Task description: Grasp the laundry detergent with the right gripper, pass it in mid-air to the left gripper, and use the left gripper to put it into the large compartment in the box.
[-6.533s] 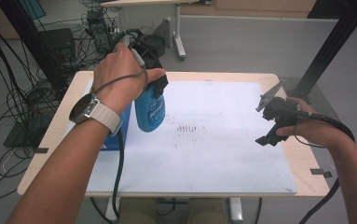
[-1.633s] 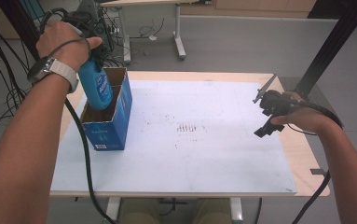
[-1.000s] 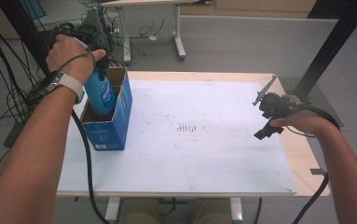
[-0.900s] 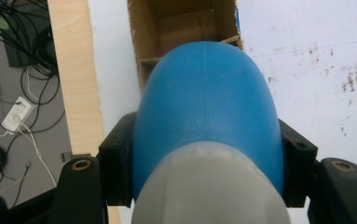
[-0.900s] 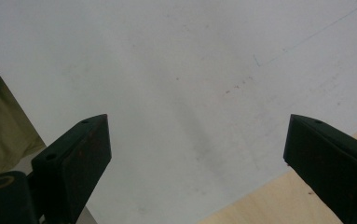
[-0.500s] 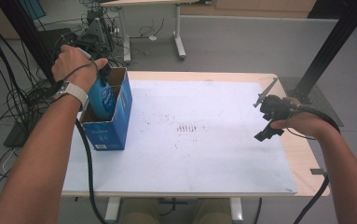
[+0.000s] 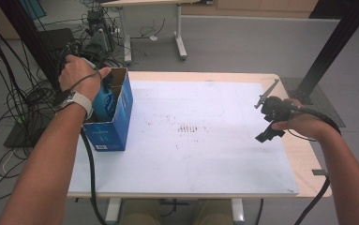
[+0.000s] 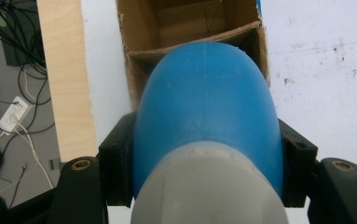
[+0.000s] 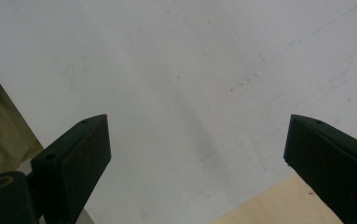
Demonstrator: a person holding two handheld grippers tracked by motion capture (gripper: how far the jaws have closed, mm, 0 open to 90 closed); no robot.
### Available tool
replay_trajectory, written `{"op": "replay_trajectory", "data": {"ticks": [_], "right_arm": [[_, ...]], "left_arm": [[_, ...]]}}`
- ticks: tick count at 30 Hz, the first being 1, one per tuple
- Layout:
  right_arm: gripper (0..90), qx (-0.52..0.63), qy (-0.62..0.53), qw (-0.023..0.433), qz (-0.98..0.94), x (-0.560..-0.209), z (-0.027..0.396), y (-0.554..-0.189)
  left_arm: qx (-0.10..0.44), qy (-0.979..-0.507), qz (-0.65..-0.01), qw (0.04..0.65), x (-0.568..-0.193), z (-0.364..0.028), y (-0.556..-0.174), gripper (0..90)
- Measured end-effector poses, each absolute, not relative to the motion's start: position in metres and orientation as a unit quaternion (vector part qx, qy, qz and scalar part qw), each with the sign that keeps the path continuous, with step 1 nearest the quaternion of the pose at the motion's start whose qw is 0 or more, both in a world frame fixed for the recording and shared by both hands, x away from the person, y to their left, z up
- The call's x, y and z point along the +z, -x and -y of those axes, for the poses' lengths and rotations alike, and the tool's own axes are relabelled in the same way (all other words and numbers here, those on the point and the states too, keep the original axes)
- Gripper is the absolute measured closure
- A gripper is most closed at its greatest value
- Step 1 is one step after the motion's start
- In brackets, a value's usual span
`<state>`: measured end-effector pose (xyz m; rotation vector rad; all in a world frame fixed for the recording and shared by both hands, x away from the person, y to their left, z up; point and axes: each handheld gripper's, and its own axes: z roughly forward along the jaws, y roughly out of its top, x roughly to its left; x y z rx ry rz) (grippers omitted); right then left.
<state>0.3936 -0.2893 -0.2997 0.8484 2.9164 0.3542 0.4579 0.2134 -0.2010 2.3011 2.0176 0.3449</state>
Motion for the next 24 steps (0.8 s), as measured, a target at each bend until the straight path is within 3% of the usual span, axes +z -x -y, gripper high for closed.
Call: {"op": "replay_trajectory", "data": {"ticks": [24], "right_arm": [[7.0, 0.113, -0.279, 0.036, -0.953, -0.307, 0.286, -0.395]], "left_arm": [[0.113, -0.748, -0.654, 0.027, -0.233, -0.212, -0.459, 37.6]]}}
